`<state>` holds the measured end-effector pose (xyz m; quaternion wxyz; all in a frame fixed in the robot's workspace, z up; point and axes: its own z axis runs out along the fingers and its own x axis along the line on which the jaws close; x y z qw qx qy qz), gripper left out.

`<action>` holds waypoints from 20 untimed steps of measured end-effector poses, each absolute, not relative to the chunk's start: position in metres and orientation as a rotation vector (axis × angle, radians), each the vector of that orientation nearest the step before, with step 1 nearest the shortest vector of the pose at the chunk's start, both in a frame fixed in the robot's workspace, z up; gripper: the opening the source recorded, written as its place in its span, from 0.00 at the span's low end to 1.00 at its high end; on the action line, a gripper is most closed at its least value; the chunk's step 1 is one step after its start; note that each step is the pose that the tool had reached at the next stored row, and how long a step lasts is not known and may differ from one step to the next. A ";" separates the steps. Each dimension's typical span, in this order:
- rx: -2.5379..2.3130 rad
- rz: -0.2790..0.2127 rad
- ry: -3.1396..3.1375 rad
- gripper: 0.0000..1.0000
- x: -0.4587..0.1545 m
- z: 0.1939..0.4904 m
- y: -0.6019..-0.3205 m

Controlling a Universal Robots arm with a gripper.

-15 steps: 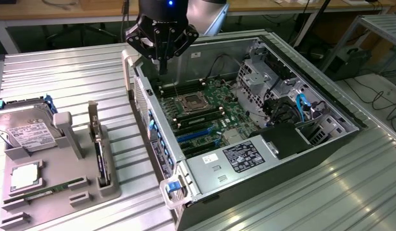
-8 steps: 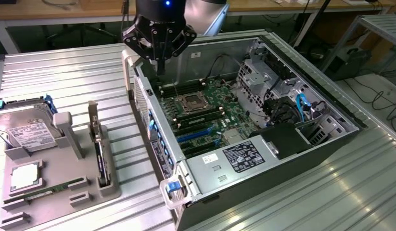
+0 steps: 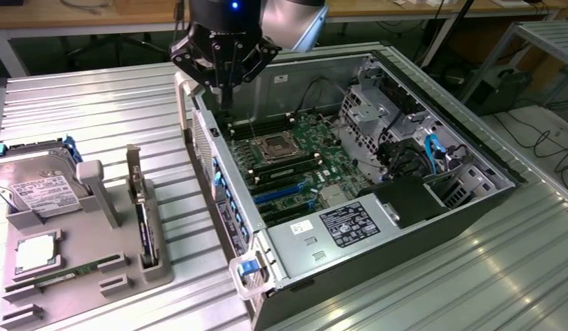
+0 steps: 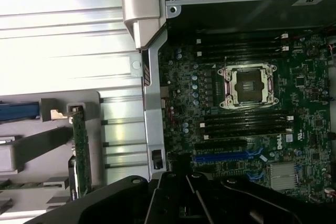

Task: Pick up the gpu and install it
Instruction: 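Reach for the gpu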

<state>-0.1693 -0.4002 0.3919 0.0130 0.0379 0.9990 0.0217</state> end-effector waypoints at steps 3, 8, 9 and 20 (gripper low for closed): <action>0.118 0.068 3.113 0.11 -0.172 0.392 -0.401; 0.118 0.068 3.113 0.11 -0.177 0.392 -0.402; 0.118 0.068 3.113 0.11 -0.178 0.392 -0.403; 0.110 0.068 3.113 0.11 -0.197 0.391 -0.412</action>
